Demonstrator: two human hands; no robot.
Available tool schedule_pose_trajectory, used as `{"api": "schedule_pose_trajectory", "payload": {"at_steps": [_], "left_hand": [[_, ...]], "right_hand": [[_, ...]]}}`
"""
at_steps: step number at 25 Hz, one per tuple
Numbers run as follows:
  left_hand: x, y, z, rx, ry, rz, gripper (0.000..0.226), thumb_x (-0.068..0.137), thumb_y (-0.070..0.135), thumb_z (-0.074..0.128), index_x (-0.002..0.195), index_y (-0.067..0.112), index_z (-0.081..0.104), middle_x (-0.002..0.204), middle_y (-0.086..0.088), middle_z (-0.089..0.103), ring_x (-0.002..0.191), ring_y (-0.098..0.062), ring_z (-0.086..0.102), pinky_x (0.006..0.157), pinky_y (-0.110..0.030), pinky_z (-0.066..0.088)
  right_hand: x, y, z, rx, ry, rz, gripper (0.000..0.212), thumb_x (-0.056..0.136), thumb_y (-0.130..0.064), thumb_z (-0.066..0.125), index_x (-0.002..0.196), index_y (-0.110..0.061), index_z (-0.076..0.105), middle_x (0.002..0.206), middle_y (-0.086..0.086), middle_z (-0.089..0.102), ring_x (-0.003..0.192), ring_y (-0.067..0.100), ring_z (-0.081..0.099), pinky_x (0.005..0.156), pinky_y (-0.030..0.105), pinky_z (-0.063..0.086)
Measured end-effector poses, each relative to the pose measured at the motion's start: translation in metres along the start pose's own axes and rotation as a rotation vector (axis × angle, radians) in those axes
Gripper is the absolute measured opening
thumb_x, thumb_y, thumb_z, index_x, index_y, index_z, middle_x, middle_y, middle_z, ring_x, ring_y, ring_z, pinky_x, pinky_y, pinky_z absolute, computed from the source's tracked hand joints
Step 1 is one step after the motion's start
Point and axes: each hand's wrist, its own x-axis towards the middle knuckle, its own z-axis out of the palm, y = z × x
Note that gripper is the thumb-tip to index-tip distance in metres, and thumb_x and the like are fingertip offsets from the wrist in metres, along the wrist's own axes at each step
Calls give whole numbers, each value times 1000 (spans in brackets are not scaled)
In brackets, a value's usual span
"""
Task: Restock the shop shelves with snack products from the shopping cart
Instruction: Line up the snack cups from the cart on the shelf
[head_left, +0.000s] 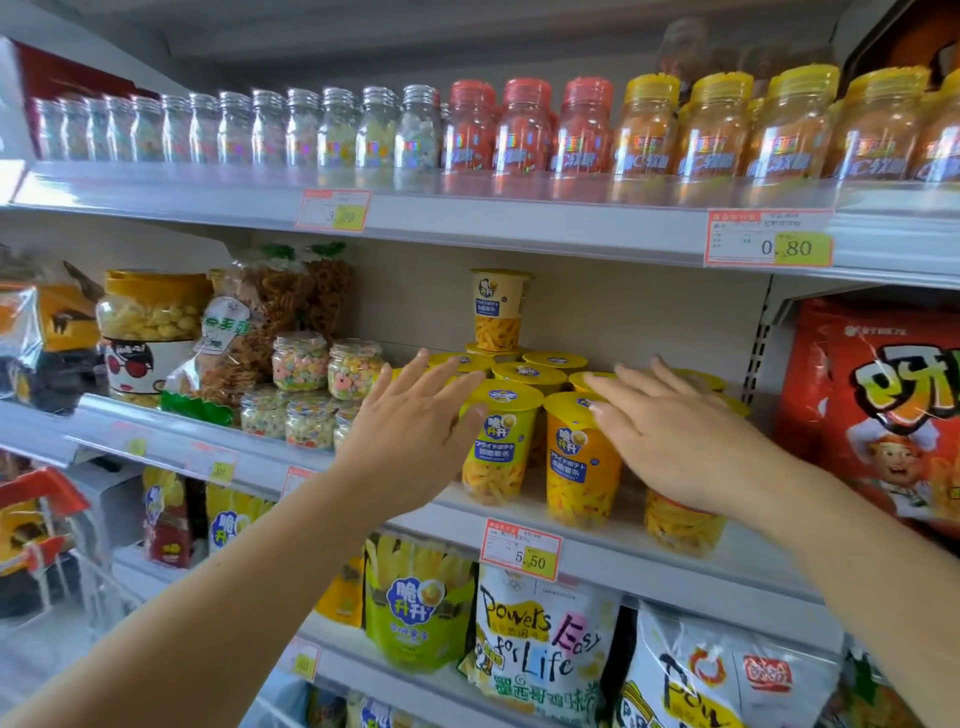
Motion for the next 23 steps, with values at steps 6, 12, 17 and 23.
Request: {"api": "schedule_pose_trajectory", "payload": {"at_steps": [6, 12, 17, 23], "left_hand": [[-2, -15, 5, -14, -42, -24, 50, 106, 48, 21, 155, 42, 22, 164, 7, 22, 151, -24, 11, 123, -42, 10], [-2, -10, 9, 15, 50, 37, 58, 98, 53, 14, 155, 42, 23, 160, 8, 33, 149, -25, 18, 121, -42, 11], [-6, -31, 17, -28, 147, 108, 56, 98, 48, 21, 152, 40, 32, 158, 2, 38, 145, -29, 28, 118, -44, 20], [22, -81, 17, -183, 77, 24, 66, 93, 49, 17, 148, 25, 46, 157, 0, 39, 148, -27, 26, 119, -40, 22]], "right_hand": [[7, -48, 14, -40, -89, -53, 52, 101, -56, 12, 151, -49, 2, 164, -11, 0, 151, 28, 2, 119, 56, 7], [6, -49, 16, -50, -42, -7, 51, 100, -57, 14, 150, -48, 8, 163, -15, 6, 150, 21, 9, 119, 56, 13], [1, -65, 19, -52, -29, 43, 66, 85, -67, -7, 147, -51, 7, 161, -20, 4, 150, 16, 8, 121, 49, 11], [40, -97, 27, -134, -135, 37, 69, 77, -70, -22, 144, -53, -20, 160, -19, -14, 151, 24, -9, 118, 56, 6]]}}
